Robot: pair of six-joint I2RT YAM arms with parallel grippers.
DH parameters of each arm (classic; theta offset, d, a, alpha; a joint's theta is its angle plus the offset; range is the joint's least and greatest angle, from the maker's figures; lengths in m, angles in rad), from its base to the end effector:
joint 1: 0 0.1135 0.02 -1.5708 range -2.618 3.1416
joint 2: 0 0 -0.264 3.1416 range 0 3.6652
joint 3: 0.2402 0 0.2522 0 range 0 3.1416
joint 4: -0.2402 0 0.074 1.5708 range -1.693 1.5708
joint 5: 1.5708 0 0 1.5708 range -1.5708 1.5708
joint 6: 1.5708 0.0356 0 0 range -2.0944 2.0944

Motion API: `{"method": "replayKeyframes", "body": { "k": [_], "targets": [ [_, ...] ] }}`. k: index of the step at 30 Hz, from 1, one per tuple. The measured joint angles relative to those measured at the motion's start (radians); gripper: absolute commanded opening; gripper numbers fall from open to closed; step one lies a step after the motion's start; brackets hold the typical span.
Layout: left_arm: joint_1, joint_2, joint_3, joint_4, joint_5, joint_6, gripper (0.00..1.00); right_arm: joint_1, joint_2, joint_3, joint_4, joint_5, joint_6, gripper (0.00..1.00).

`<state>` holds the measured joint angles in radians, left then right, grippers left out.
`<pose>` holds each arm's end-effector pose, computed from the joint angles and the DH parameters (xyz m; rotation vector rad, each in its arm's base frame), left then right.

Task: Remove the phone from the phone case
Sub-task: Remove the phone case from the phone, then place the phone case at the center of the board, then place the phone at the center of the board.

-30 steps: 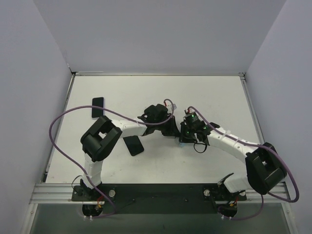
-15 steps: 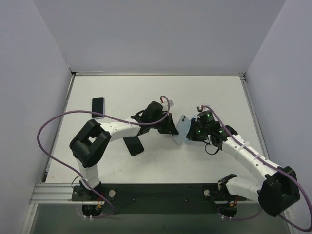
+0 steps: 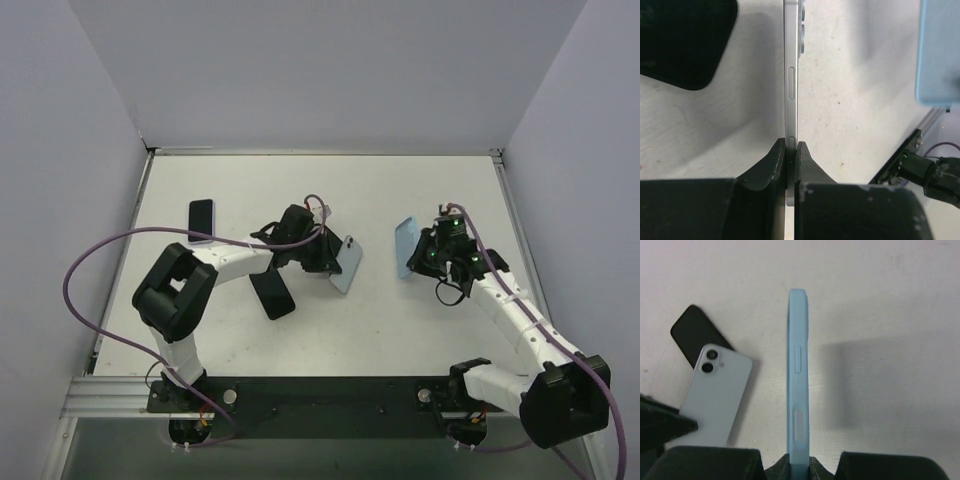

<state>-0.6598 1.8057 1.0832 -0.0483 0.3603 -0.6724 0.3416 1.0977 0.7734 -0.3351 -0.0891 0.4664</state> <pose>0.2940 -0.2440 0.1785 0.1792 2.5352 -1.0249 0.2227 0.0826 0.2603 0.0925 2.2802 0.5331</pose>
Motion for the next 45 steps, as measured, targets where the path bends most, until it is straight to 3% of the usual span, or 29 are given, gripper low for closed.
{"method": "replayKeyframes", "body": {
  "k": [5,11,15,16,18,28,29,30,31,34,35,38,45],
  "targets": [
    [-0.014,0.0,0.0,0.03,0.089,-0.031,0.0,-0.233,0.077,0.038,0.124,-0.095,0.059,0.0],
    [-0.061,0.004,0.002,0.131,0.201,-0.109,0.0,-0.451,0.332,0.103,0.317,-0.179,0.189,0.0],
    [-0.119,0.057,0.042,0.167,0.254,-0.142,0.0,-0.529,0.47,0.129,0.406,-0.208,0.264,0.64],
    [-0.133,0.077,0.056,0.172,0.26,-0.149,0.0,-0.543,0.491,0.134,0.411,-0.207,0.275,0.69],
    [-0.157,0.122,0.087,0.171,0.27,-0.157,0.0,-0.562,0.518,0.149,0.397,-0.189,0.286,0.78],
    [-0.243,0.339,0.323,0.096,0.274,-0.151,0.0,-0.542,0.401,0.212,0.201,0.034,0.253,0.8],
    [-0.253,0.358,0.348,0.088,0.275,-0.145,0.05,-0.525,0.375,0.212,0.186,0.053,0.24,0.8],
    [-0.259,0.375,0.368,0.081,0.276,-0.138,0.17,-0.509,0.36,0.212,0.176,0.06,0.234,0.81],
    [-0.27,0.394,0.39,0.069,0.278,-0.13,0.44,-0.486,0.345,0.212,0.166,0.07,0.221,0.81],
    [-0.287,0.433,0.429,0.034,0.289,-0.096,0.84,-0.412,0.331,0.216,0.132,0.077,0.185,0.81],
    [-0.29,0.434,0.431,0.014,0.286,-0.082,0.92,-0.385,0.333,0.216,0.121,0.077,0.171,0.81],
    [-0.289,0.422,0.465,-0.05,0.285,-0.047,0.93,-0.326,0.336,0.221,0.09,0.075,0.143,0.81],
    [-0.274,0.311,0.47,-0.292,0.077,0.098,0.95,-0.203,0.369,0.288,0.056,0.055,0.084,0.8]
  ]
}}
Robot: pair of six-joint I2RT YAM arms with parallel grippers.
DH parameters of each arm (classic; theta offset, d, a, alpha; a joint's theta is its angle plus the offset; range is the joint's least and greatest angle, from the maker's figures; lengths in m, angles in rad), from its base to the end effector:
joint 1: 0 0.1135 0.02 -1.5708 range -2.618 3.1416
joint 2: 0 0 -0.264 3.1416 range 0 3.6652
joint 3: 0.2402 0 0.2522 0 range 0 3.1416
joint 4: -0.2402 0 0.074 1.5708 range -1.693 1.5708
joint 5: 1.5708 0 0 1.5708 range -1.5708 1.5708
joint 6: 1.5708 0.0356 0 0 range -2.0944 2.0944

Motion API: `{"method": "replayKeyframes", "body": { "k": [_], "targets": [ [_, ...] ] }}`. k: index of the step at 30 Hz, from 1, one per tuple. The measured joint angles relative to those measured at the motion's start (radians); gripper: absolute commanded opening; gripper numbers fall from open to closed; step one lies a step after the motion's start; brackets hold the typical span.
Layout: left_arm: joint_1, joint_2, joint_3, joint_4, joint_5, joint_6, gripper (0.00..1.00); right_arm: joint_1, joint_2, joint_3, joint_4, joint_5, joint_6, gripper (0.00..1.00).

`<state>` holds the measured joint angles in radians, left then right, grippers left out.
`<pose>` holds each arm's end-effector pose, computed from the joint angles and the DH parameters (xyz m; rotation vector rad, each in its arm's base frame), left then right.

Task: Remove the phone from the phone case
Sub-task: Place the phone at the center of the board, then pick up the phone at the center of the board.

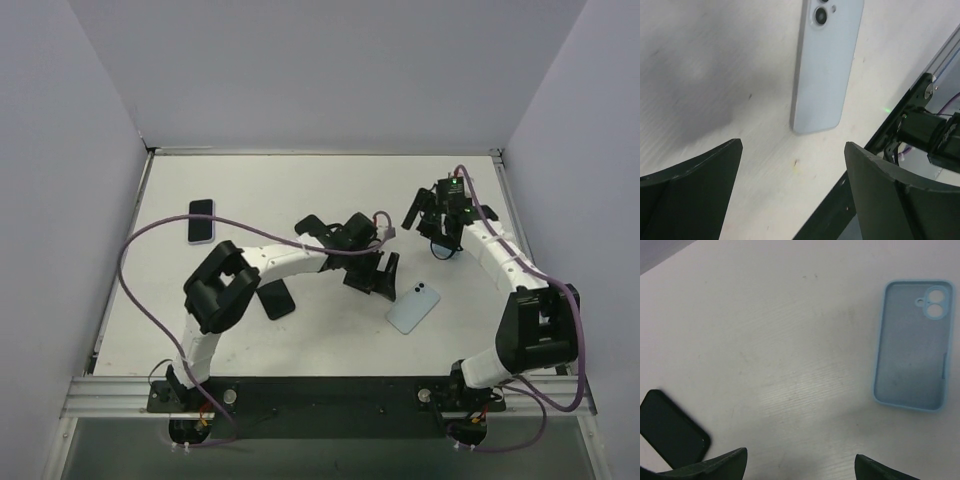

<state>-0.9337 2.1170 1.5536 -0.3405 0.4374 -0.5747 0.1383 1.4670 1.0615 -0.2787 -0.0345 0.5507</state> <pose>0.2627 -0.3803 0.1755 0.6964 2.6571 -1.0932 0.3230 0.0462 0.2653 0.4498 2.2420 0.4038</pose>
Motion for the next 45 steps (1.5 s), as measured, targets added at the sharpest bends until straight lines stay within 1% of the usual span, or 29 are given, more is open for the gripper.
{"method": "replayKeyframes", "body": {
  "k": [3,5,9,12,14,17,21,23,25,27,33,39,45],
  "targets": [
    [0.04,-0.14,-0.1,-0.045,-0.04,0.031,0.95,0.05,0.042,0.035,-0.003,-0.005,-0.03,0.79],
    [0.093,-0.244,-0.175,-0.06,-0.046,0.038,0.95,0.093,0.088,0.068,-0.005,0.001,-0.055,0.79],
    [0.242,-0.43,-0.301,-0.074,-0.072,0.041,0.96,0.208,0.197,0.134,-0.006,0.036,-0.12,0.8],
    [0.335,-0.529,-0.367,-0.09,-0.106,0.041,0.96,0.309,0.28,0.197,-0.01,0.047,-0.192,0.81],
    [0.383,-0.579,-0.405,-0.099,-0.122,0.042,0.96,0.356,0.324,0.24,-0.011,0.04,-0.229,0.81],
    [0.469,-0.638,-0.462,-0.112,-0.117,0.035,0.97,0.414,0.409,0.348,-0.032,-0.051,-0.281,0.81],
    [0.627,-0.693,-0.527,-0.119,-0.085,0.018,0.97,0.444,0.497,0.457,-0.043,-0.127,-0.332,0.83],
    [0.701,-0.713,-0.555,-0.12,-0.06,0.005,0.97,0.459,0.537,0.499,-0.063,-0.134,-0.356,0.84],
    [0.751,-0.731,-0.577,-0.119,-0.038,-0.003,0.97,0.47,0.575,0.532,-0.077,-0.134,-0.377,0.84],
    [0.771,-0.747,-0.592,-0.12,-0.017,-0.009,0.97,0.48,0.611,0.563,-0.096,-0.127,-0.396,0.85],
    [0.772,-0.756,-0.603,-0.116,0.029,-0.017,0.97,0.491,0.684,0.6,-0.15,-0.121,-0.445,0.87],
    [0.772,-0.756,-0.621,-0.103,0.055,-0.03,0.97,0.493,0.715,0.644,-0.179,-0.085,-0.472,0.87],
    [0.772,-0.756,-0.626,-0.085,0.072,-0.046,0.97,0.499,0.734,0.645,-0.198,-0.032,-0.477,0.87]
  ]
}}
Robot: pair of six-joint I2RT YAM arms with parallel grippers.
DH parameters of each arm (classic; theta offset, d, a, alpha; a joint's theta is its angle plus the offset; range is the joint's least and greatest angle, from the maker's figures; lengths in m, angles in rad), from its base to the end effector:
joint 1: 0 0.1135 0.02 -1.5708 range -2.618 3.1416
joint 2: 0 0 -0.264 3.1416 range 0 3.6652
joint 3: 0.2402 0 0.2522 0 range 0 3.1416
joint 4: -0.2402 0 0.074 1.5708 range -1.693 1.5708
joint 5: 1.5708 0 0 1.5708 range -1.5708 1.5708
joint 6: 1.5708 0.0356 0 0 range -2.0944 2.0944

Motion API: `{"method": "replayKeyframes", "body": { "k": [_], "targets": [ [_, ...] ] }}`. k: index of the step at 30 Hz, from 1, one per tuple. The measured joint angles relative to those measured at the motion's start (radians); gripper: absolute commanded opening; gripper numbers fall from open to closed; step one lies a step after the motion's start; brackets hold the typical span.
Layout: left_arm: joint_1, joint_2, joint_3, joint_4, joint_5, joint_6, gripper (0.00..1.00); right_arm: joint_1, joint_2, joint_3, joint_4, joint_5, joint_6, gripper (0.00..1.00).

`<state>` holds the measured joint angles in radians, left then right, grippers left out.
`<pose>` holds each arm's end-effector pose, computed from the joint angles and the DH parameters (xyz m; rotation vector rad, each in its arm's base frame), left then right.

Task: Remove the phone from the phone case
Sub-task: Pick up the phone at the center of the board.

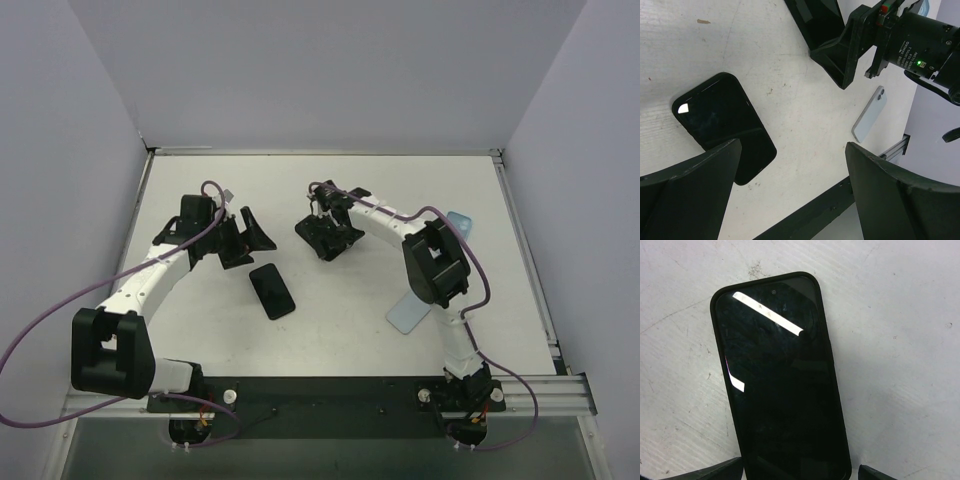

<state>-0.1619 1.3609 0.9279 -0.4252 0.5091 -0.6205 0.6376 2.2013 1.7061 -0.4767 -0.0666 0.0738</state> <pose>0.2748 -0.0625 0.2439 -0.3332 2.4953 -0.9583 0.3854 0.2885 0.1727 -0.7431 2.4705 0.3579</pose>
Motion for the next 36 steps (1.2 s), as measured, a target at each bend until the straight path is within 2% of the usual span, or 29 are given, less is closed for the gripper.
{"method": "replayKeyframes", "body": {
  "k": [15,18,20,21,24,25,26,28,36],
  "targets": [
    [0.0,0.033,0.0,0.036,0.038,-0.027,0.97,0.005,0.055,0.092,0.0,-0.013,-0.031,0.88],
    [0.0,0.058,0.0,0.036,0.037,-0.035,0.97,0.005,0.073,0.1,0.003,-0.021,-0.034,0.87],
    [0.0,0.076,0.0,0.037,0.035,-0.045,0.97,0.005,0.073,0.1,0.004,-0.025,-0.038,0.83],
    [0.0,0.083,0.0,0.037,0.034,-0.05,0.98,0.004,0.073,0.1,0.004,-0.025,-0.039,0.8],
    [-0.004,0.105,0.0,0.045,0.026,-0.06,0.97,0.003,0.072,0.098,0.005,-0.027,-0.039,0.4],
    [-0.006,0.113,0.0,0.051,0.023,-0.066,0.97,0.002,0.069,0.095,0.006,-0.032,-0.034,0.23],
    [-0.011,0.124,0.001,0.061,0.019,-0.073,0.97,-0.002,0.063,0.087,0.01,-0.038,-0.022,0.16],
    [-0.023,0.145,0.003,0.078,0.018,-0.084,0.97,-0.005,0.051,0.066,0.025,-0.049,-0.005,0.09],
    [-0.061,0.253,0.01,0.205,0.036,-0.174,0.96,-0.008,-0.074,-0.124,0.093,-0.079,0.091,0.0]
  ]
}}
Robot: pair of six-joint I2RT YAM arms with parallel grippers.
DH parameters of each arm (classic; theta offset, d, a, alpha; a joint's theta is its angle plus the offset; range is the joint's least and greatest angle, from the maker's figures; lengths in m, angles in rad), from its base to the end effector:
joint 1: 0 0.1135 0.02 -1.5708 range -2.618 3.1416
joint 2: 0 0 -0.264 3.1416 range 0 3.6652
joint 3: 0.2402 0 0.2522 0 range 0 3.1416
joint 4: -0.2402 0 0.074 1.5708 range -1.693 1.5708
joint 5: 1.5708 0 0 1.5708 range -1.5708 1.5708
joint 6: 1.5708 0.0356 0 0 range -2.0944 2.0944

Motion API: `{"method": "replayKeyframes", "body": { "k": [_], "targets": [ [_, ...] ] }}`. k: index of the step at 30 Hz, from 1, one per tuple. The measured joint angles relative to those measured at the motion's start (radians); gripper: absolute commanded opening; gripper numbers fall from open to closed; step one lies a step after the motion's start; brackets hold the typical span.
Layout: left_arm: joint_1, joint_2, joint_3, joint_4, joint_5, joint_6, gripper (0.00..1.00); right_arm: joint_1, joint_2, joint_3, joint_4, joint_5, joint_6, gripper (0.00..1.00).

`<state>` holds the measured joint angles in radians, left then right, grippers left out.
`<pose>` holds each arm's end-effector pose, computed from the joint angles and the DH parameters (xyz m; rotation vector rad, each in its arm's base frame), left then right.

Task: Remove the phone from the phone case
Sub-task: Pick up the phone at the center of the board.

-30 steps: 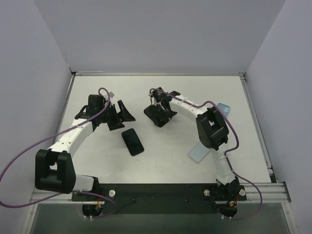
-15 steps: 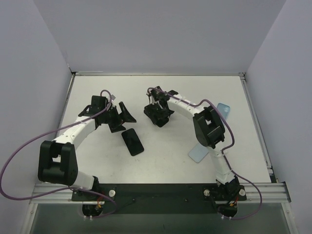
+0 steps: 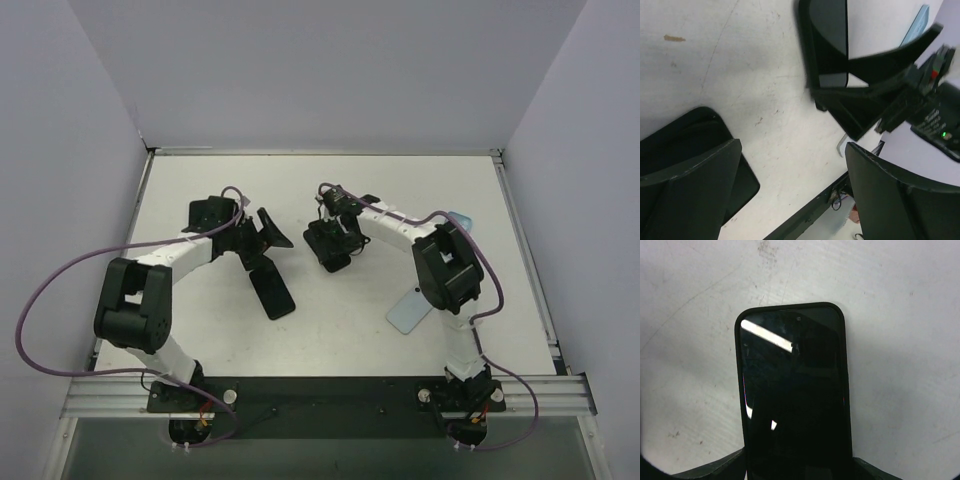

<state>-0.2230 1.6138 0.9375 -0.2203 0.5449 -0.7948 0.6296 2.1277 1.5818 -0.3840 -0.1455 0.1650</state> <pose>0.3130 -0.0899 0.1891 -0.4899 2.5710 -1.0803 0.3731 0.2782 0.1742 -0.6496 2.4771 0.5008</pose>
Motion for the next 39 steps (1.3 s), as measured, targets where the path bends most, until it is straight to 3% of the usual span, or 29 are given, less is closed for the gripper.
{"method": "replayKeyframes", "body": {
  "k": [13,21,24,27,28,29,30,32,33,36,37,38,39],
  "targets": [
    [-0.136,0.248,0.023,0.256,0.056,-0.201,0.89,0.007,-0.23,-0.291,0.088,-0.159,0.169,0.0],
    [-0.171,0.331,0.086,0.322,0.064,-0.261,0.7,0.013,-0.258,-0.337,0.107,-0.193,0.201,0.0],
    [-0.188,0.349,0.096,0.338,0.064,-0.278,0.58,0.013,-0.277,-0.351,0.113,-0.202,0.209,0.0],
    [-0.201,0.359,0.097,0.341,0.061,-0.292,0.32,0.013,-0.303,-0.361,0.118,-0.207,0.218,0.0],
    [-0.202,0.36,0.097,0.344,0.061,-0.297,0.09,0.013,-0.31,-0.363,0.119,-0.209,0.222,0.0],
    [-0.202,0.36,0.097,0.348,0.068,-0.312,0.01,0.013,-0.316,-0.364,0.116,-0.209,0.23,0.0],
    [-0.2,0.359,0.099,0.365,0.092,-0.338,0.0,0.013,-0.318,-0.369,0.117,-0.214,0.242,0.01],
    [-0.198,0.357,0.103,0.396,0.108,-0.327,0.0,0.01,-0.319,-0.372,0.133,-0.226,0.252,0.18],
    [-0.198,0.357,0.103,0.401,0.111,-0.33,0.0,0.008,-0.323,-0.373,0.133,-0.227,0.254,0.39],
    [-0.196,0.351,0.101,0.408,0.121,-0.347,0.0,0.005,-0.343,-0.378,0.13,-0.225,0.254,0.6],
    [-0.196,0.343,0.097,0.412,0.123,-0.352,0.0,0.003,-0.353,-0.378,0.125,-0.225,0.254,0.61],
    [-0.196,0.332,0.094,0.416,0.124,-0.358,0.0,-0.005,-0.365,-0.378,0.12,-0.225,0.253,0.77],
    [-0.196,0.318,0.089,0.423,0.126,-0.365,0.0,-0.01,-0.377,-0.378,0.115,-0.227,0.253,0.8]
  ]
}}
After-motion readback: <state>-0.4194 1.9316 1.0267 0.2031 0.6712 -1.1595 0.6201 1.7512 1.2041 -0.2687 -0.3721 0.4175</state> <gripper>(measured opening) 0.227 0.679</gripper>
